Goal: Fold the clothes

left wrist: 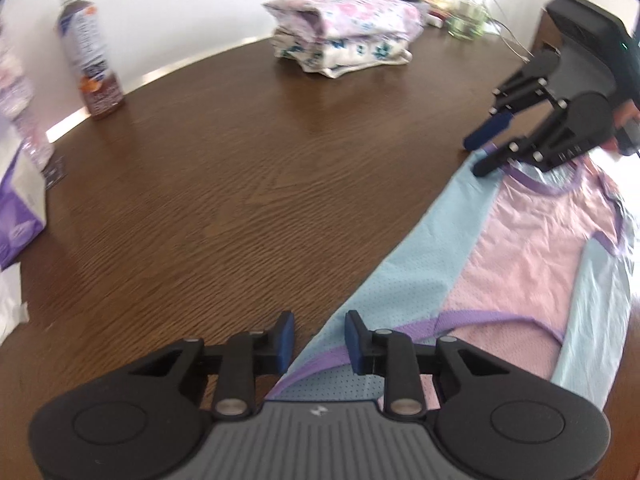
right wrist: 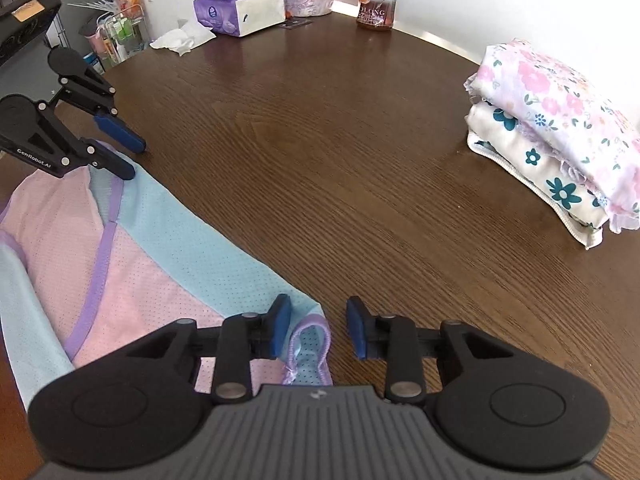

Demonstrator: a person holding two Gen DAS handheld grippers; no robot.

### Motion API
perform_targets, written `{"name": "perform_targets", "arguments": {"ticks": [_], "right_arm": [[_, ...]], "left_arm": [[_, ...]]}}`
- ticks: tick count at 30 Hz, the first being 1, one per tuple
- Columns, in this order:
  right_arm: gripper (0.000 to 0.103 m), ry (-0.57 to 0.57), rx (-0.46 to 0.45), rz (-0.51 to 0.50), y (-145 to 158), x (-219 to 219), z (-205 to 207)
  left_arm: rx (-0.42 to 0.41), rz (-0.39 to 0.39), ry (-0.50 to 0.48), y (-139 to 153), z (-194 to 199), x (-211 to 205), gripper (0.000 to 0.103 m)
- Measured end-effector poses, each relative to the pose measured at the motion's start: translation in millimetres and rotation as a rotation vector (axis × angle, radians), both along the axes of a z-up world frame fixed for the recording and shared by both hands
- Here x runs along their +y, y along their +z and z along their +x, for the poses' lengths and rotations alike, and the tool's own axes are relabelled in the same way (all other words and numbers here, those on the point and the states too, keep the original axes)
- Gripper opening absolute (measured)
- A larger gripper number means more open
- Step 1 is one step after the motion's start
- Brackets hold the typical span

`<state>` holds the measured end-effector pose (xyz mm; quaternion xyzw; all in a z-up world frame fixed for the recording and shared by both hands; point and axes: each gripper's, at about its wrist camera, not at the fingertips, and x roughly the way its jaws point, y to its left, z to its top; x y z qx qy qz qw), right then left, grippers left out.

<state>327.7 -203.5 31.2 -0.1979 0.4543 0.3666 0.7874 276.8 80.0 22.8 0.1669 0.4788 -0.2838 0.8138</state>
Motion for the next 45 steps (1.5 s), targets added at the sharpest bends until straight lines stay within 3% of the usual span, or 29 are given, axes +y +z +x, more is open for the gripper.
{"name": "perform_targets", "arguments": {"ticks": [5,7,8,12,15,22,25,31,39,45], "right_arm": [[0.017,0.002,0.001,0.001,0,1,-1],[0.006,-0.003,-0.021,-0.011,1,2,-6],[0.005,-0.005,-0.032,-0.016,1,3,-8],[0.004,-0.013,-0.085,-0.028,5,3,-20],[0.004,-0.006,-0.16,-0.016,15,0,-37],[0.004,0.071,-0.419,-0.061,27,-6,-98],[0.004,0.12,-0.537,-0.098,21,-6,-130],[0.004,0.214,-0.703,-0.171,1,-6,-190],[0.004,0.304,-0.764,-0.223,-19,-7,-240],[0.004,0.32,-0.769,-0.253,-32,-7,-253]], "left_arm": [[0.037,0.025,-0.055,1,8,-7,0.024],[0.053,0.022,-0.068,2,8,-9,0.006],[0.067,0.011,-0.072,2,8,-9,0.002],[0.028,0.052,-0.066,3,-2,-17,0.0],[-0.065,0.104,-0.08,6,-24,-27,0.0],[-0.456,0.233,-0.09,21,-99,-42,0.0],[-0.602,0.332,-0.127,12,-135,-51,0.0],[-0.749,0.441,-0.198,-20,-189,-73,0.0],[-0.747,0.522,-0.292,-48,-232,-82,0.0],[-0.704,0.535,-0.296,-58,-242,-78,0.0]]}}
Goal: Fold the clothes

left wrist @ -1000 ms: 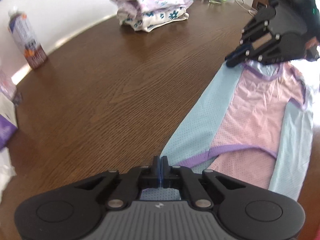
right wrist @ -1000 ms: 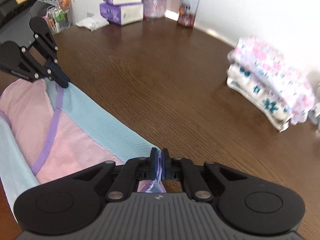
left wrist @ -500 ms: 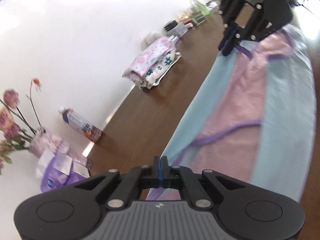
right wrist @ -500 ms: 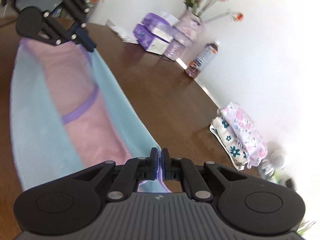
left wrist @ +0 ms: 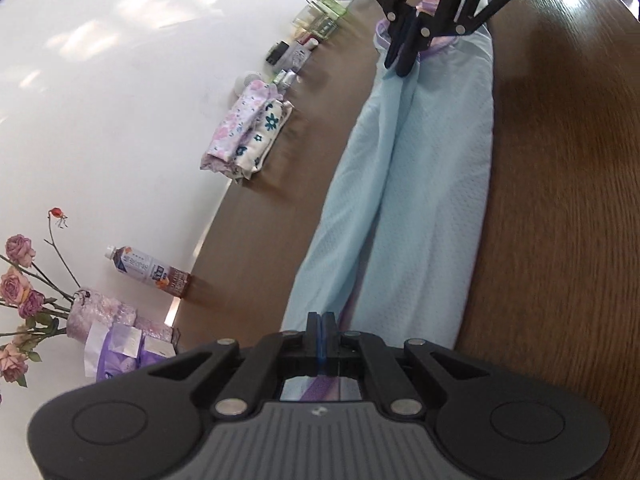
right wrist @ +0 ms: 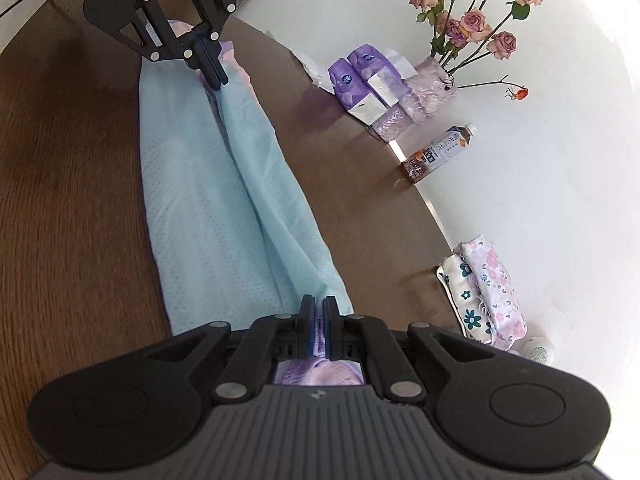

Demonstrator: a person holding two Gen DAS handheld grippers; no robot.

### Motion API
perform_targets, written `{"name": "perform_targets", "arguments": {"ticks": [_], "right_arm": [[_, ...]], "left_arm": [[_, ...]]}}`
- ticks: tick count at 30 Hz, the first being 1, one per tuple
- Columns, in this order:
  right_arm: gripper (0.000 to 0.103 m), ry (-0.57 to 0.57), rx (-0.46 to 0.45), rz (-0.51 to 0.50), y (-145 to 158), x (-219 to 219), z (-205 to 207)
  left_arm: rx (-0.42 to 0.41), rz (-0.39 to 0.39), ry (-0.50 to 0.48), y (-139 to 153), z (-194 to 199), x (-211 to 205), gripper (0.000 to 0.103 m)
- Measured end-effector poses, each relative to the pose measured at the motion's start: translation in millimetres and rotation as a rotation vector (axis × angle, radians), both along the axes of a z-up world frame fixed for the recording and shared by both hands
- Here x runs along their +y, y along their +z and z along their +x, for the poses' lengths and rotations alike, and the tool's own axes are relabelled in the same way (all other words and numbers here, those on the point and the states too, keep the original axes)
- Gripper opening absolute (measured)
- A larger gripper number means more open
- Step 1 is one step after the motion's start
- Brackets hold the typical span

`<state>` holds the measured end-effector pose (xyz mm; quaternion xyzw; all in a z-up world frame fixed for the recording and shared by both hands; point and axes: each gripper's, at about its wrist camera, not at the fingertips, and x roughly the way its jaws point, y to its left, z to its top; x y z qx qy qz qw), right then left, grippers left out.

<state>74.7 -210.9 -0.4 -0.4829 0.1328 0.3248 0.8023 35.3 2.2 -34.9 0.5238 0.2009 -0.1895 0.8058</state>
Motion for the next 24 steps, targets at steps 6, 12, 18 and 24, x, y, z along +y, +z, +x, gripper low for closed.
{"name": "perform_targets", "arguments": {"ticks": [6,12,18,24], "right_arm": [[0.015,-0.04,0.056,0.038,0,-5,0],[0.045,-0.145,0.241,0.323,27,-28,8],[0.041,-0.27,0.473,0.67,47,-39,32],[0.029,-0.363,0.512,0.657,23,-13,43]], "left_arm": [[0.057,-0.069,0.046,7,0,8,0.004],[0.137,-0.352,0.166,42,10,38,0.014],[0.22,-0.751,0.297,75,37,54,0.019],[0.314,-0.754,0.389,58,63,21,0.019]]}}
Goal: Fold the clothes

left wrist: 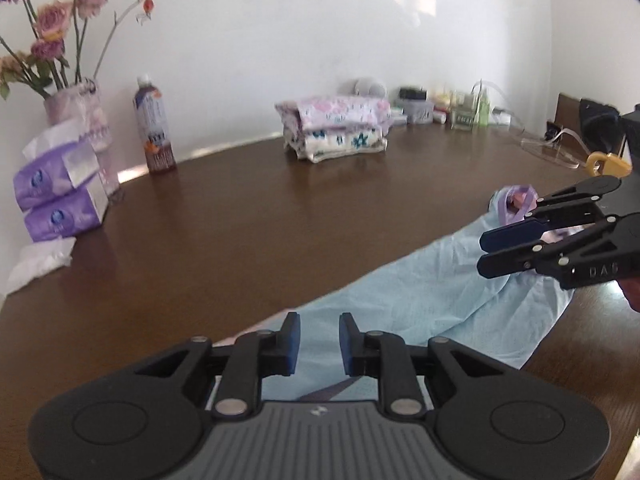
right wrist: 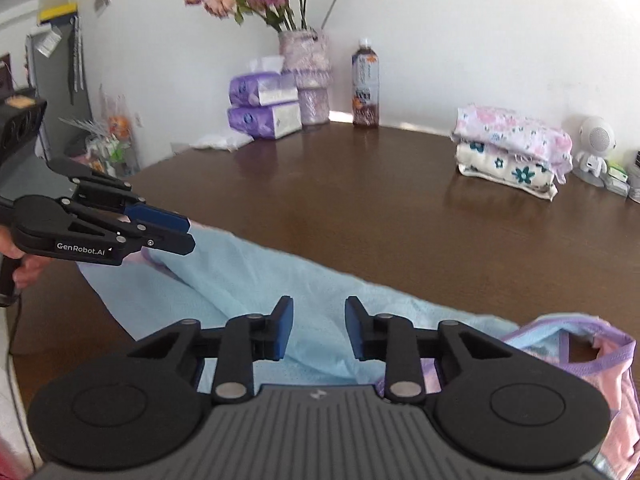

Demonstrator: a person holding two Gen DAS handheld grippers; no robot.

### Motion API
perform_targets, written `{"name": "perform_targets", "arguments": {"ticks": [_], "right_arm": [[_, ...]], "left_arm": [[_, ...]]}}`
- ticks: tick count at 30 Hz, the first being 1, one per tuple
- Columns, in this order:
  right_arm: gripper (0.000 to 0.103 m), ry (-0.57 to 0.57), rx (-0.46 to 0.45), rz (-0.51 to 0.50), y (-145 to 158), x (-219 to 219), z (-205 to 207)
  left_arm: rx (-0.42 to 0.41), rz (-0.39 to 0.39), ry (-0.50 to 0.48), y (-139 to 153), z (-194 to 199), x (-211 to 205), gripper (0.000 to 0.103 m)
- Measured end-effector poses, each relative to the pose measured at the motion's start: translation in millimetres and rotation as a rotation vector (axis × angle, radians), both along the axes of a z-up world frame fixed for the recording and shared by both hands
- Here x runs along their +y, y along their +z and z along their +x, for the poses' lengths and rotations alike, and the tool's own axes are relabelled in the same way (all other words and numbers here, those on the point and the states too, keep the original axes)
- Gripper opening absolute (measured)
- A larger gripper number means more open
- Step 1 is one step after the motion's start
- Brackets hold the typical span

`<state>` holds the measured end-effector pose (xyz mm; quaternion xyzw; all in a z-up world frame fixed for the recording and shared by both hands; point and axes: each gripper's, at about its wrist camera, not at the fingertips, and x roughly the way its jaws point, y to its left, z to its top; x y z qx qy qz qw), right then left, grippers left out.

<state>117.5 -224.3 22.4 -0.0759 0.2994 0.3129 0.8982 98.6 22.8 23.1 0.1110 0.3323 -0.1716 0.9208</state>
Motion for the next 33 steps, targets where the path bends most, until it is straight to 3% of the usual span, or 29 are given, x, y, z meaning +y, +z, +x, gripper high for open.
{"name": "perform_targets", "arguments": {"ticks": [5,12,21,33], "right_arm": [[0.029,-0.045,-0.007,-0.039,-19,-6,-8],[0.023,-0.086,0.037,0.061,-21,-26,-1],[0.024,-0.141,0.071,0.119,-21,-40,1],[0.03,-0.135,0.043,0.085,-22,-32,-5]], "left_arm": [[0.018,0.012,0.033,-20,1,4,0.023],[0.025,-0.07,0.086,-23,0,23,0.035],[0.028,-0.205,0.229,-21,-3,73,0.03],[-0.022,-0.189,0.353,-22,-8,102,0.029]]}}
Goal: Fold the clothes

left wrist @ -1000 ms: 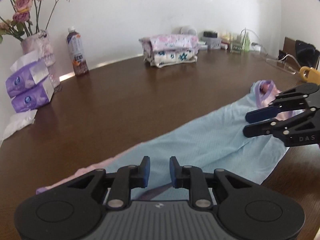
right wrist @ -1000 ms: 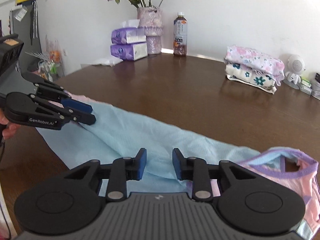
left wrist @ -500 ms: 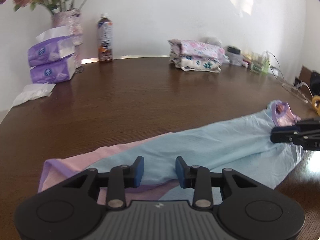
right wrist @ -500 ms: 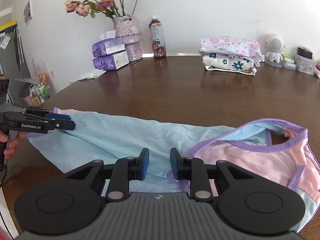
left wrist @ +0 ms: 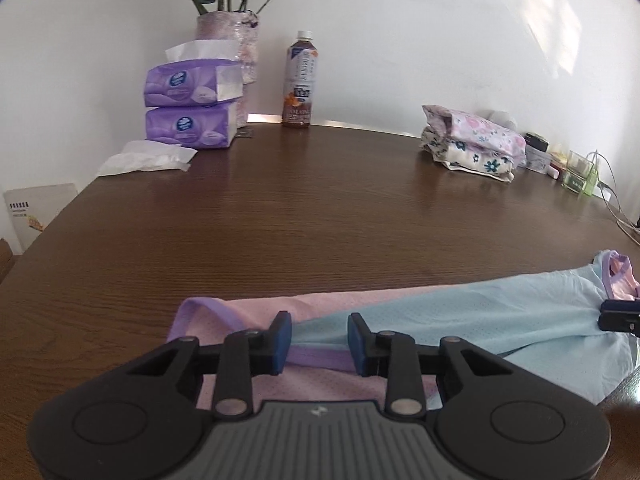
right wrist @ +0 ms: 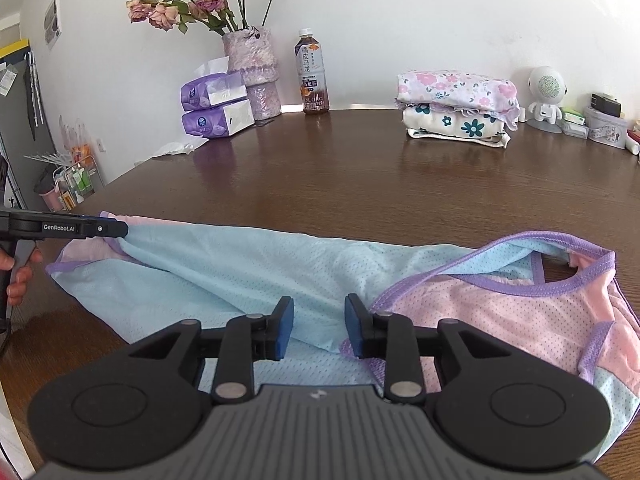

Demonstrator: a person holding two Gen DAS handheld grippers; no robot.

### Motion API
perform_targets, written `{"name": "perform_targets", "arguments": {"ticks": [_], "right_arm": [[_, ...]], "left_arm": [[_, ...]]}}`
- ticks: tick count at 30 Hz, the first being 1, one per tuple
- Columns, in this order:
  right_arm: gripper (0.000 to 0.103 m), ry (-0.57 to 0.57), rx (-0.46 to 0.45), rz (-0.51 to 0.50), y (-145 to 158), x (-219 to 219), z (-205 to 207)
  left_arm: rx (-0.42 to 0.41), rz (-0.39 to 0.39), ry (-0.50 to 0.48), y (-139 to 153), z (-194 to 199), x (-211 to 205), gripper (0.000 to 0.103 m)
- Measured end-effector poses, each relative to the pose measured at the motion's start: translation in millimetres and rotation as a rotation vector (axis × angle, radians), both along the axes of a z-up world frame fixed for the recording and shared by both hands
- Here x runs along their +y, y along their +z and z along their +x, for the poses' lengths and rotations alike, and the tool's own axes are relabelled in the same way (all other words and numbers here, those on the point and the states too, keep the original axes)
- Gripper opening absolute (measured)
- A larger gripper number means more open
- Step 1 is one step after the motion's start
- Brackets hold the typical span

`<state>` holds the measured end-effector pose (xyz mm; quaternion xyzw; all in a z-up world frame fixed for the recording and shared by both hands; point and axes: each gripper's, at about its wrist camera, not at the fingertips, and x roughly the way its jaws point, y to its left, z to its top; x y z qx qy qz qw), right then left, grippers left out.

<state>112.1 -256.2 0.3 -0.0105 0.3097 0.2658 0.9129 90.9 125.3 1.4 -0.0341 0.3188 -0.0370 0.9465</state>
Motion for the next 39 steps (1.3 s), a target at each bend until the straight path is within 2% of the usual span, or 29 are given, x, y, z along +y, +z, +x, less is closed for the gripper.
{"name": "perform_targets", "arguments": {"ticks": [4,8,12,14,17,21,25,29,33,36,39], "right_arm": [[0.039,0.016,-0.014,-0.027,0,6,-2],[0.04,0.023,-0.041,-0.001,8,3,-9],[0.047,-0.038,-0.117,0.009,32,-21,-15],[0.048,-0.097,-0.15,-0.042,42,-36,-12],[0.048,-0.183,-0.176,-0.181,49,-60,-1],[0.048,-0.242,-0.165,-0.342,51,-90,25],[0.048,-0.187,-0.101,-0.444,41,-104,55],[0.047,-0.069,-0.051,-0.511,25,-91,81],[0.043,-0.003,-0.031,-0.597,12,-74,98],[0.032,0.008,-0.015,-0.615,9,-74,107],[0.014,0.018,-0.008,-0.589,13,-80,108]], "left_arm": [[-0.001,0.038,-0.018,0,0,-6,0.03],[-0.005,0.049,-0.041,5,1,-14,0.031],[-0.042,0.071,-0.091,24,0,-31,0.042],[-0.05,0.075,-0.143,33,2,-47,0.044],[-0.05,0.073,-0.236,44,9,-76,0.044],[-0.034,0.073,-0.382,53,25,-130,0.044],[-0.01,0.104,-0.517,54,45,-197,0.044],[0.03,0.146,-0.622,45,66,-263,0.043],[0.078,0.177,-0.676,30,84,-310,0.043],[0.102,0.19,-0.69,20,93,-330,0.04],[0.12,0.187,-0.698,13,101,-338,0.03]]}}
